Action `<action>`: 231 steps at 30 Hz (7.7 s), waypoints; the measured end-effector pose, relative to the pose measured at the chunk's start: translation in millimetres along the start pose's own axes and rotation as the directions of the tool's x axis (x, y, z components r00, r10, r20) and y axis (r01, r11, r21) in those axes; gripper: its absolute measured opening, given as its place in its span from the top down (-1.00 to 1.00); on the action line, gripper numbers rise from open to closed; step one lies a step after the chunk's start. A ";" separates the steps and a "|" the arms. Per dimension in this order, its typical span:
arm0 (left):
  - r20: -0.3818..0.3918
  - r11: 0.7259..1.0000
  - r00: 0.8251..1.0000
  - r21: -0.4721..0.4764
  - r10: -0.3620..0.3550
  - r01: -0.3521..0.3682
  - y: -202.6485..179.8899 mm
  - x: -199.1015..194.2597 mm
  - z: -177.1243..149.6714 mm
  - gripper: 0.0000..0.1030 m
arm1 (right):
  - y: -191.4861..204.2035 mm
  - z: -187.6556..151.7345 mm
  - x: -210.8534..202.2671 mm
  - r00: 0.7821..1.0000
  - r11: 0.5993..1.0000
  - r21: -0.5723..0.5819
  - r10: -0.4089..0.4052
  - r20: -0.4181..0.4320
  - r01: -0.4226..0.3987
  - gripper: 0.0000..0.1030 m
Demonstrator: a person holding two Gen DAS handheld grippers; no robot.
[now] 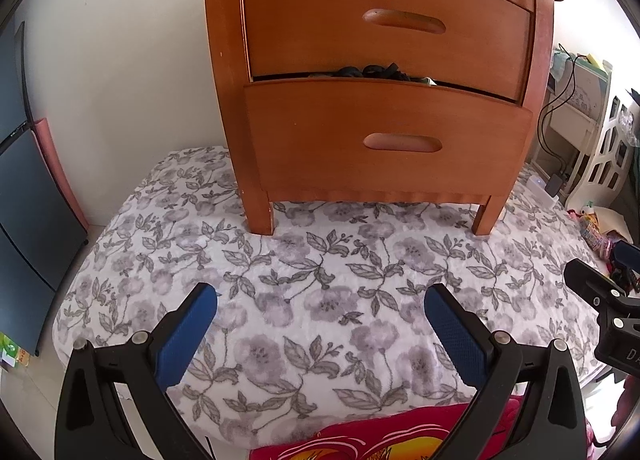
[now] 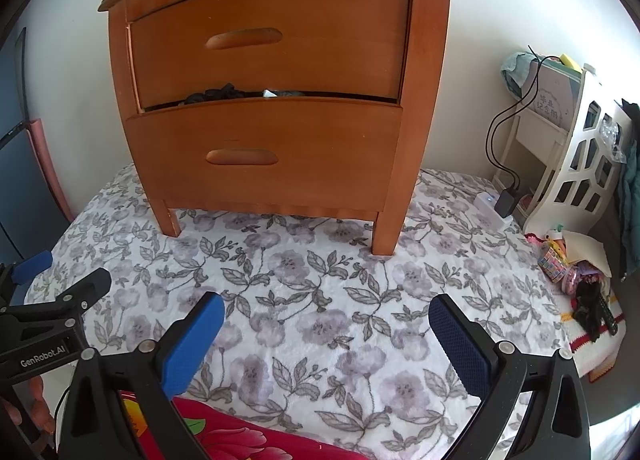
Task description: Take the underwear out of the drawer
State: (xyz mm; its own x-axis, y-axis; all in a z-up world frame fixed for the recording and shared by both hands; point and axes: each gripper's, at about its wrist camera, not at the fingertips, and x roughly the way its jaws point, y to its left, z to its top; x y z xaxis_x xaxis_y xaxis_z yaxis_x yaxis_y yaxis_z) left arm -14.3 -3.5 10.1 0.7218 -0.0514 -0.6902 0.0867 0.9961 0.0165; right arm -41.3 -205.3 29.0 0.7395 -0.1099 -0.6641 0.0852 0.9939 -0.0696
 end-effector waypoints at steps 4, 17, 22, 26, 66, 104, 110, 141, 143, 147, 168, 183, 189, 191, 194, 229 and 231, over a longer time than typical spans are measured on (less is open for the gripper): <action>-0.003 1.000 1.000 0.001 0.002 -0.002 -0.6 -0.7 -0.3 -1.00 | 0.4 0.1 -0.4 1.000 1.000 0.000 0.001 0.001 -0.001 -1.00; -0.021 1.000 1.000 -0.016 -0.016 0.016 0.6 2.1 -2.9 -1.00 | 1.6 0.7 0.4 1.000 1.000 -0.001 0.001 -0.003 -0.001 -1.00; -0.027 1.000 0.999 -0.011 -0.019 0.019 0.5 3.4 -2.6 -1.00 | 3.5 1.5 0.7 1.000 1.000 -0.003 0.001 -0.008 -0.001 -1.00; -0.035 0.999 0.999 -0.014 -0.030 0.029 0.7 3.8 -3.7 -1.00 | 3.4 1.7 1.4 1.000 1.000 -0.004 0.002 -0.010 -0.002 -1.00; -0.150 0.996 0.988 -0.092 -0.026 0.012 37.2 54.6 27.2 -1.00 | 36.5 168.9 125.9 0.988 0.883 -0.444 0.126 -0.093 -0.155 -1.00; -0.136 0.993 0.990 -0.116 -0.044 0.028 40.6 24.8 18.5 -1.00 | 47.9 127.4 102.7 0.962 0.854 -0.462 0.144 -0.230 -0.239 -1.00; -0.130 0.993 0.991 -0.118 -0.038 0.023 43.4 12.9 14.2 -1.00 | 46.3 110.4 78.6 0.958 0.851 -0.454 0.176 -0.227 -0.264 -1.00; -0.121 0.984 0.992 -0.178 -0.040 0.018 57.7 0.9 8.3 -1.00 | 34.0 117.0 87.2 0.900 0.810 -0.451 0.199 -0.389 -0.374 -1.00; -0.124 0.983 0.991 -0.181 -0.044 0.021 57.7 1.4 7.6 -1.00 | 34.1 112.0 84.2 0.902 0.807 -0.460 0.197 -0.383 -0.372 -1.00; -0.123 0.983 0.991 -0.179 -0.051 0.029 56.8 0.1 6.9 -1.00 | 32.1 112.5 77.7 0.903 0.804 -0.464 0.196 -0.381 -0.371 -1.00; -0.109 0.985 0.992 -0.166 -0.068 0.050 53.2 -10.1 7.5 -1.00 | 19.1 100.0 38.3 0.912 0.832 -0.405 0.259 -0.319 -0.378 -1.00; -0.067 0.988 0.995 -0.138 -0.072 0.062 49.7 -27.2 25.0 -1.00 | -6.4 111.2 -27.7 0.927 0.910 -0.178 0.375 -0.031 -0.374 -1.00; -0.007 0.990 0.997 -0.120 -0.078 0.077 55.7 -41.4 61.1 -1.00 | -4.7 126.7 -21.0 0.941 0.929 -0.147 0.335 -0.052 -0.339 -0.85; 0.011 0.991 0.997 -0.117 -0.071 0.072 59.8 -42.6 76.8 -1.00 | -3.4 129.7 -12.5 0.941 0.933 -0.123 0.330 -0.077 -0.338 -0.80; 0.011 0.991 0.997 -0.107 -0.077 0.078 61.4 -35.8 100.7 -1.00 | 1.3 130.2 0.3 0.934 0.930 -0.108 0.339 -0.113 -0.351 -0.68; -0.210 0.968 0.953 -0.170 -0.219 0.186 39.4 79.8 134.1 0.86 | 7.6 122.3 48.5 0.914 0.934 0.021 0.352 -0.199 -0.356 0.88; -0.172 0.964 0.958 -0.181 -0.228 0.197 43.4 72.1 135.4 0.86 | 7.1 122.2 45.2 0.920 0.937 0.023 0.347 -0.181 -0.348 0.88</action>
State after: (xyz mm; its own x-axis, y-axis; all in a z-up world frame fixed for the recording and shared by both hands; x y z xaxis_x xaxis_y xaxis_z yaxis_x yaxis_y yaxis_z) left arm 134.5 26.3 59.1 0.5537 -0.2642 -0.7897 0.1011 0.9626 -0.2512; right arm 74.3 -203.9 89.4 0.5892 0.2443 -0.7702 -0.1628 0.9696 0.1829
